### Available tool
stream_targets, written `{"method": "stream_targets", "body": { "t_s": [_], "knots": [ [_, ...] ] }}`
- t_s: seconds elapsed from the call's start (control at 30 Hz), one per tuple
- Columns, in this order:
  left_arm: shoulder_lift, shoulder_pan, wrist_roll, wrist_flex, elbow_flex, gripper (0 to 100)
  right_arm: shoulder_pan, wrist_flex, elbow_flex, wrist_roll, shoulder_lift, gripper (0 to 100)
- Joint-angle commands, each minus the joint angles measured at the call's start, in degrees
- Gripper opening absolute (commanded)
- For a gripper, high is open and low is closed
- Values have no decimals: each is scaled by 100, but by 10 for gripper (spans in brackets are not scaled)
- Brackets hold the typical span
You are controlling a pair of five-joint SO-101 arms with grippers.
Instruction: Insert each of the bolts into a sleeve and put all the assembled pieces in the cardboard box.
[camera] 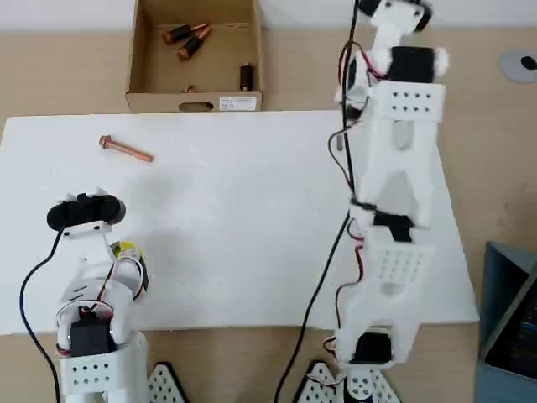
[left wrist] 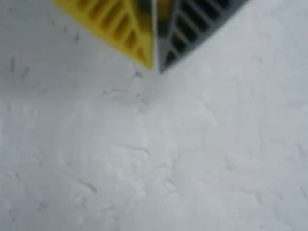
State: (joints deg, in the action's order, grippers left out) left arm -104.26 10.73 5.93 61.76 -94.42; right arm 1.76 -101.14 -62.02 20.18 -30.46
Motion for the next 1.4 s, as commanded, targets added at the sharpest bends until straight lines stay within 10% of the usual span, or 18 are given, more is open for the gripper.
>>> {"method": "stream_targets", "body": {
  "t_s": [0.0, 1.03, 1.37],
  "knots": [
    [-31, 53, 53, -132, 18, 4, 31, -132, -145, -369, 1288, 9],
    [48, -185, 431, 888, 1732, 7, -13, 1855, 9754, -844, 10273, 9],
    [3257, -176, -114, 1248, 4281, 7, -13, 2532, 11336, -826, 11160, 9]
  ]
}}
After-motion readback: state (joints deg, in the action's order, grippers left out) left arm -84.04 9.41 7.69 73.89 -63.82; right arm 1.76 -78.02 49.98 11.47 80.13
